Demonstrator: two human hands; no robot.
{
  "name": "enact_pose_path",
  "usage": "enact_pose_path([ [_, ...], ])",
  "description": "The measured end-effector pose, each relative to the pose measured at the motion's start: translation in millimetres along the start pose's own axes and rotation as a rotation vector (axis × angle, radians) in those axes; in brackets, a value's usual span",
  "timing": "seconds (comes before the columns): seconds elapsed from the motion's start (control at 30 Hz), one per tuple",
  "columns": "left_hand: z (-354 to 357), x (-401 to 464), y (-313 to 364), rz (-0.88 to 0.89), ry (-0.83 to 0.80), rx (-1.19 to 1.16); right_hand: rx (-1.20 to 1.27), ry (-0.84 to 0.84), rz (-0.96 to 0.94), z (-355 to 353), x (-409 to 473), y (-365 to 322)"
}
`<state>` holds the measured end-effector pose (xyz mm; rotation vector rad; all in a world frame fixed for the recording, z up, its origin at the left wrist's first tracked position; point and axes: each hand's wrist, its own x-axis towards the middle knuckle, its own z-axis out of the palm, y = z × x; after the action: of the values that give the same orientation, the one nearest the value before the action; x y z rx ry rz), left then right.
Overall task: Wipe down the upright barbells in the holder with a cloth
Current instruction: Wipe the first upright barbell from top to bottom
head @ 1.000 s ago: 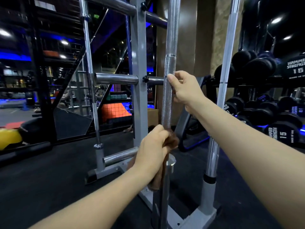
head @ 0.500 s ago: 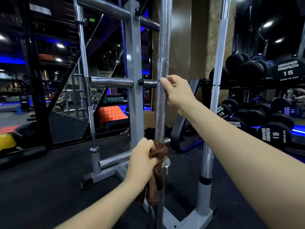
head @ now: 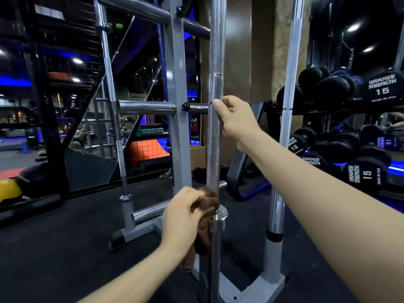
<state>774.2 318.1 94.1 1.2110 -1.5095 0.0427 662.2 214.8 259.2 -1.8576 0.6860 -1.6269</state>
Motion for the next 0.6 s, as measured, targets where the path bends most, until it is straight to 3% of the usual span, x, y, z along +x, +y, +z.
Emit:
enact_pose_path([
  [0.13, -3.9, 26.2, 17.5, 0.025, 0.079, -0.085, -0.004, 0.002, -0.010, 1.2, 0.2, 2.0],
  [0.2, -3.0, 30.0, 19.5, 0.068, 0.090, -0.015, -0.003, 0.006, -0.017, 1.2, 0.3, 3.2],
  [0.3, -0.2, 11.0, 15.4, 0.187, -0.039, 0.279, 0.001, 0.010, -0.013, 2.3, 0.5, 1.9],
  [0.4, -0.6, 4.3, 13.5, 0.232, -0.161, 0.397, -0.012, 0.021, -0.008, 2.5, -0.2, 0.3],
  [0.5, -15.5, 17.3, 4.4, 0.112, -0.229, 0.452, -0.008, 0.015, 0.002, 3.2, 0.3, -3.0],
  [0.6, -32.3, 8.8, -25.8, -0.033, -0.199, 0.326, -0.030, 0.005, -0.003, 1.6, 2.6, -1.4],
])
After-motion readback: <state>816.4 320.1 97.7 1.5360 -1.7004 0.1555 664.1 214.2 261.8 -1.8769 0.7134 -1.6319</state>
